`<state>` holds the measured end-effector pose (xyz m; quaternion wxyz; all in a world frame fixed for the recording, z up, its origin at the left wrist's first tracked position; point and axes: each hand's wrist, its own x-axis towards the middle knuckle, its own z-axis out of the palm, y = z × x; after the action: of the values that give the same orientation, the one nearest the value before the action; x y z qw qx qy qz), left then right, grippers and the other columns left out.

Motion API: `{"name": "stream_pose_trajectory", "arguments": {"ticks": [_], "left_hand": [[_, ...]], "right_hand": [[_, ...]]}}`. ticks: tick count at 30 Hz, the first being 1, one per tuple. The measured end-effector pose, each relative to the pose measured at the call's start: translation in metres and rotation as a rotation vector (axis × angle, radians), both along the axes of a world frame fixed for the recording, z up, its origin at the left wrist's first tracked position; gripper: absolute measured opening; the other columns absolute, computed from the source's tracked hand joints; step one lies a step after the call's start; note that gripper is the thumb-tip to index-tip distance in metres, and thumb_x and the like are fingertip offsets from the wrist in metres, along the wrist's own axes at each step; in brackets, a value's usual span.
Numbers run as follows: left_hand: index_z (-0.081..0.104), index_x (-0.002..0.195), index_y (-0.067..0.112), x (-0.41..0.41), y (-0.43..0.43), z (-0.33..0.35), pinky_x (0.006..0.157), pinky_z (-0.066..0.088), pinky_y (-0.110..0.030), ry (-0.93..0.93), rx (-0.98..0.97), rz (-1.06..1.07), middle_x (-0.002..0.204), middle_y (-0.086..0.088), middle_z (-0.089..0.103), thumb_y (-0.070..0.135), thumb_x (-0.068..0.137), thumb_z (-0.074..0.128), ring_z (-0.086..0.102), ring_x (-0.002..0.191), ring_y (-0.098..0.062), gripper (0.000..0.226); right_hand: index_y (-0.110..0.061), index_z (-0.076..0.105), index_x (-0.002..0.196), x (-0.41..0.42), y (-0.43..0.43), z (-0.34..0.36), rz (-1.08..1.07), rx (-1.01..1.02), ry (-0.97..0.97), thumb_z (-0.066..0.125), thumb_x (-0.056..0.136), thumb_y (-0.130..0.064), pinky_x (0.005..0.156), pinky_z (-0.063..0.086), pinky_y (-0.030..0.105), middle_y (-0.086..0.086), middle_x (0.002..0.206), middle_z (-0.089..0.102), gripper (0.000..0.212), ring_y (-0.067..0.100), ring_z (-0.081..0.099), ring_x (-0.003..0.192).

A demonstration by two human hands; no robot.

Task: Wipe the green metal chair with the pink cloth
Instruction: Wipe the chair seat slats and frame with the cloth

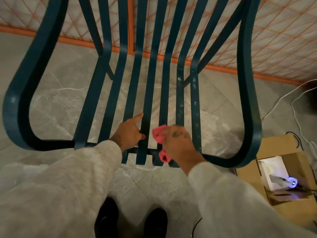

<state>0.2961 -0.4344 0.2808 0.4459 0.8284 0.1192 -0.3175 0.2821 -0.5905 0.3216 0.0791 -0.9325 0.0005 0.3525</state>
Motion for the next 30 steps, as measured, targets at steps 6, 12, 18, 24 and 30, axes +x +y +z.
{"name": "stream_pose_trajectory", "arguments": {"ticks": [6, 12, 18, 24, 30], "left_hand": [[0.022, 0.151, 0.035, 0.0, 0.001, 0.002, 0.09, 0.055, -0.04, 0.001, -0.011, 0.004, 0.132, -0.01, 0.058, 0.007, 0.088, 0.067, 0.063, 0.102, -0.023, 0.082], [0.019, 0.153, 0.026, -0.002, -0.007, 0.023, 0.101, 0.048, -0.04, -0.034, 0.161, -0.126, 0.123, -0.012, 0.063, 0.007, 0.09, 0.062, 0.064, 0.104, -0.025, 0.078], [0.038, 0.145, 0.021, 0.035, -0.011, 0.096, 0.081, 0.042, -0.018, -0.171, 0.109, -0.198, 0.125, -0.007, 0.06, 0.01, 0.092, 0.061, 0.05, 0.089, -0.007, 0.059], [0.034, 0.147, 0.024, 0.098, -0.002, 0.162, 0.095, 0.046, -0.03, -0.259, 0.104, -0.217, 0.129, -0.009, 0.06, 0.016, 0.092, 0.063, 0.06, 0.102, -0.016, 0.063], [0.038, 0.146, 0.024, 0.139, 0.015, 0.198, 0.107, 0.041, -0.035, -0.318, 0.115, -0.239, 0.136, -0.004, 0.055, 0.019, 0.091, 0.064, 0.053, 0.124, -0.022, 0.06]], "right_hand": [[-0.013, 0.051, 0.135, 0.007, 0.008, 0.002, -0.206, 0.089, -0.063, 0.072, 0.086, -0.015, 0.1, 0.052, 0.035, 0.008, 0.128, 0.053, 0.053, 0.025, 0.059, 0.111], [-0.039, 0.064, 0.117, -0.025, -0.019, 0.016, -0.299, 0.335, 0.109, 0.053, 0.097, -0.015, 0.106, 0.037, 0.026, -0.01, 0.129, 0.057, 0.034, 0.011, 0.049, 0.122], [-0.026, 0.06, 0.123, 0.016, -0.029, 0.055, -0.475, 0.46, -0.098, 0.054, 0.1, -0.018, 0.038, 0.046, 0.02, 0.008, 0.092, 0.07, 0.025, 0.011, 0.063, 0.049], [-0.025, 0.063, 0.122, 0.076, -0.035, 0.123, -0.576, 0.562, -0.341, 0.056, 0.1, -0.032, 0.045, 0.051, 0.021, -0.001, 0.091, 0.068, 0.024, 0.014, 0.066, 0.059], [-0.031, 0.066, 0.097, 0.108, -0.049, 0.164, -0.693, 0.625, -0.435, 0.056, 0.099, -0.024, 0.076, 0.058, 0.031, -0.004, 0.095, 0.07, 0.012, 0.012, 0.066, 0.083]]}}
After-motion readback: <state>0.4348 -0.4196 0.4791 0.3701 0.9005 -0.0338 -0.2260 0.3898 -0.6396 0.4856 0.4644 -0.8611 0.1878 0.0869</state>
